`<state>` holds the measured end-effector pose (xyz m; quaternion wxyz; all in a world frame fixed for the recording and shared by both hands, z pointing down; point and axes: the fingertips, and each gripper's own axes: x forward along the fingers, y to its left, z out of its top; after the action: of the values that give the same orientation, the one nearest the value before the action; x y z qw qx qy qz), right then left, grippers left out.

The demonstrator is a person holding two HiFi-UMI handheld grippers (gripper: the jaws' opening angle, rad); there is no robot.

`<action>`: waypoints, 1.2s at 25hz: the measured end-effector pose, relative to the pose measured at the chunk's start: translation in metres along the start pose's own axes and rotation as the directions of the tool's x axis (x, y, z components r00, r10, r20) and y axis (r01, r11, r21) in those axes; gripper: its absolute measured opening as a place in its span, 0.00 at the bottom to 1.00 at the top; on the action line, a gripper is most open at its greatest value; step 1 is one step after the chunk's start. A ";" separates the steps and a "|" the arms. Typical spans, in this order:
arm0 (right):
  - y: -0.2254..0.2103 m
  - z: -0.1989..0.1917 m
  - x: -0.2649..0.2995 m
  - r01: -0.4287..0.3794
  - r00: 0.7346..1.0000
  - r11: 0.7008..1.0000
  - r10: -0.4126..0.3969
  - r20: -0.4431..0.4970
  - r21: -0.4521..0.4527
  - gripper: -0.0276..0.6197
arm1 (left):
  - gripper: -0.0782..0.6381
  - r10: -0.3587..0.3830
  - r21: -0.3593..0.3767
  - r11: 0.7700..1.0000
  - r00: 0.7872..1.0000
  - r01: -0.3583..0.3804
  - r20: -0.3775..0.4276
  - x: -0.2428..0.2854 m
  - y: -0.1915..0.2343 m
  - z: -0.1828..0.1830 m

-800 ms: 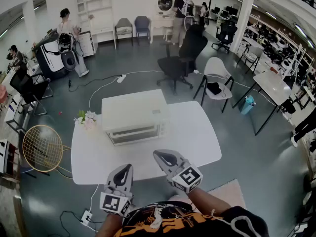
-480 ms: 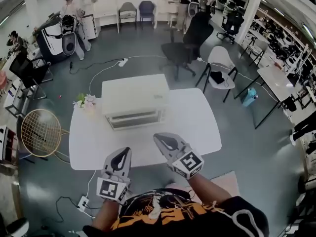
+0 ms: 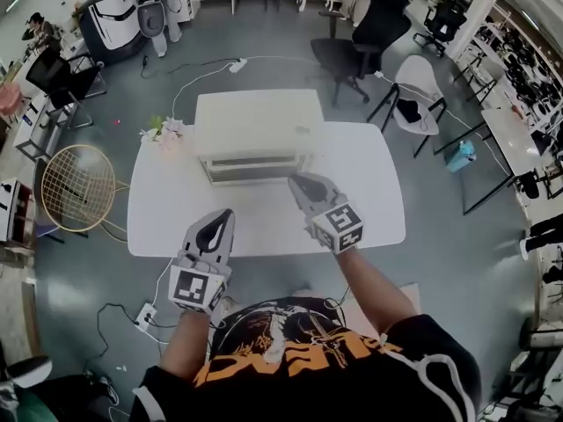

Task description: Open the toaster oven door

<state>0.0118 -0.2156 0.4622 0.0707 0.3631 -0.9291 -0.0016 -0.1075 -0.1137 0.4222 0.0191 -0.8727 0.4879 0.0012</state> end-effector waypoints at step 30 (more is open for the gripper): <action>-0.125 -0.137 0.081 0.179 0.919 0.962 -0.090 -0.384 0.204 0.20 | 0.14 0.068 -0.003 0.998 0.996 -0.068 -0.060 0.004 0.007 -0.005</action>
<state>0.0554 -0.3553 0.6015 0.2014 0.4260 -0.8651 0.1721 -0.1114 -0.1205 0.4270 0.0023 -0.8552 0.5177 -0.0232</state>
